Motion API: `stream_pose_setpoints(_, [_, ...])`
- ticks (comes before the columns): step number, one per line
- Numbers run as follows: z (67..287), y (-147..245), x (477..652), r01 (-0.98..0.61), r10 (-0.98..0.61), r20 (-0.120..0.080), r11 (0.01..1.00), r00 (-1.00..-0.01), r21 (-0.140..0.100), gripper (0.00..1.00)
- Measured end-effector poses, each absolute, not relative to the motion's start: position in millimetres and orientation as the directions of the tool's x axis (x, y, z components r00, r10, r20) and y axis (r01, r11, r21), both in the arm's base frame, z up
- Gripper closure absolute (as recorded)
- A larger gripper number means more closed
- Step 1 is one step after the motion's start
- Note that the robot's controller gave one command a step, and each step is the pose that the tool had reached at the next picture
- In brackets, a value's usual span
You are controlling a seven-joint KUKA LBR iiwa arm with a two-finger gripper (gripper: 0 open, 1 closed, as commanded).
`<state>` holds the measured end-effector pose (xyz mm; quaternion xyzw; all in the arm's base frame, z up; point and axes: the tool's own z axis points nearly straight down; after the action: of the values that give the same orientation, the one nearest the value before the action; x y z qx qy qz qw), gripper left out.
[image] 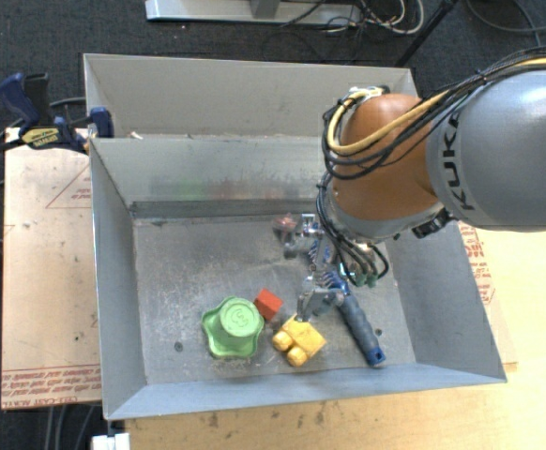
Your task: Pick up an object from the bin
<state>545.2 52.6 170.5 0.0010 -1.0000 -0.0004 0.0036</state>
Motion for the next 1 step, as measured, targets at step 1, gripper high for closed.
stream_pose_setpoints(1, [73.1,55.2,534.7,0.037,0.037,-0.008,0.999,-0.999,0.004,0.00])
